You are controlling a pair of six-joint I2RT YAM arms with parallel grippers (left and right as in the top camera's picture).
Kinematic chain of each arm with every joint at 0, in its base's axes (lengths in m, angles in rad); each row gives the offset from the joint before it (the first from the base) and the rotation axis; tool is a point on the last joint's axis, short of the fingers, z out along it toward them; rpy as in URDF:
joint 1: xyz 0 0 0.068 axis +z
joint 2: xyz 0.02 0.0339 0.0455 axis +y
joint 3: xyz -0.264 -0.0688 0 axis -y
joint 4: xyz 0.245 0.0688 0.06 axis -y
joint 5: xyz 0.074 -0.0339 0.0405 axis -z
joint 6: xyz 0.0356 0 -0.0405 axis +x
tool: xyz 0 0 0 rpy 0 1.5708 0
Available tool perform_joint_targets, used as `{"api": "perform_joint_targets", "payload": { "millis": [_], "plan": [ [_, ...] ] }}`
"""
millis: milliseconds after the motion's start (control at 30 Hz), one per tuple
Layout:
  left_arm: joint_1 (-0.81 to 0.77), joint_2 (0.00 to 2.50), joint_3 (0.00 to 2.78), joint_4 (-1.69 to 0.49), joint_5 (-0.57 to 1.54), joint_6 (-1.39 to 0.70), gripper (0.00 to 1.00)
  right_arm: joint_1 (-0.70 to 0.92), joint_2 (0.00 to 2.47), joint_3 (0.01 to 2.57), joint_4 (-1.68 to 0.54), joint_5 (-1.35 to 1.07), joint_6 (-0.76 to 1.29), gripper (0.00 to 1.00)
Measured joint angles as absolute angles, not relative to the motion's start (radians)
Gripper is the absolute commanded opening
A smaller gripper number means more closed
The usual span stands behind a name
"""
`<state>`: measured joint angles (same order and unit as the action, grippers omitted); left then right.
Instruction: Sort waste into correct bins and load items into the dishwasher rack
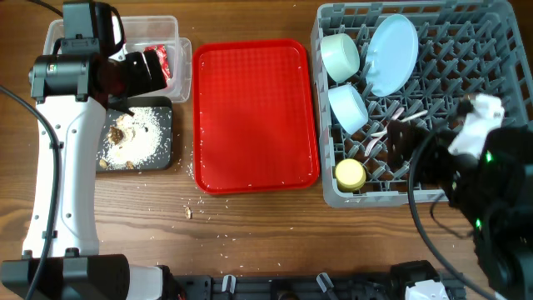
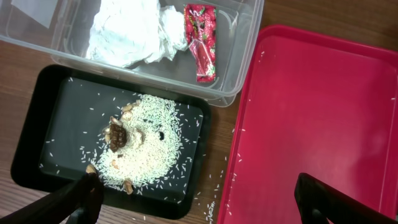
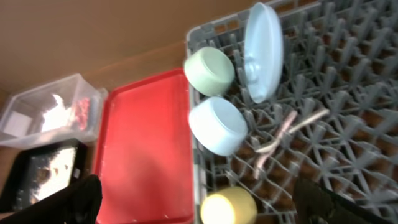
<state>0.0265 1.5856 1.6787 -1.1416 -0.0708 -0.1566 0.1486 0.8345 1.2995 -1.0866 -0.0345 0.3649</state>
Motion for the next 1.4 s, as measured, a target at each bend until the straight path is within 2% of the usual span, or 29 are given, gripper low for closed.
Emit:
{"api": "perform_joint_targets", "payload": {
  "millis": [133,267,467,600,733,867,1400],
  "plan": [
    [0.027,1.586,1.679,-1.141,-0.071,-0.157,1.0,0.149,0.813,1.298,-1.122,0.043,0.337,1.0],
    [0.027,1.586,1.679,-1.141,-0.071,-0.157,1.0,0.148,0.772,1.227,-0.952,0.079,0.331,1.0],
    [0.027,1.586,1.679,-1.141,-0.071,-0.157,1.0,0.084,0.48,0.788,-0.497,0.098,0.319,1.0],
    [0.027,1.586,1.679,-1.142,-0.071,-0.16,1.0,0.049,0.239,0.397,-0.22,0.086,0.319,1.0],
    [0.027,1.586,1.679,-1.14,-0.071,-0.16,1.0,0.033,0.07,0.124,-0.028,0.049,0.341,1.0],
    [0.027,1.586,1.679,-1.141,-0.071,-0.16,1.0,0.033,0.023,0.015,0.001,0.044,0.385,1.0],
    [0.027,1.586,1.679,-1.141,-0.071,-0.16,1.0,0.033,0.02,0.008,0.002,0.041,0.389,1.0]
  ]
}}
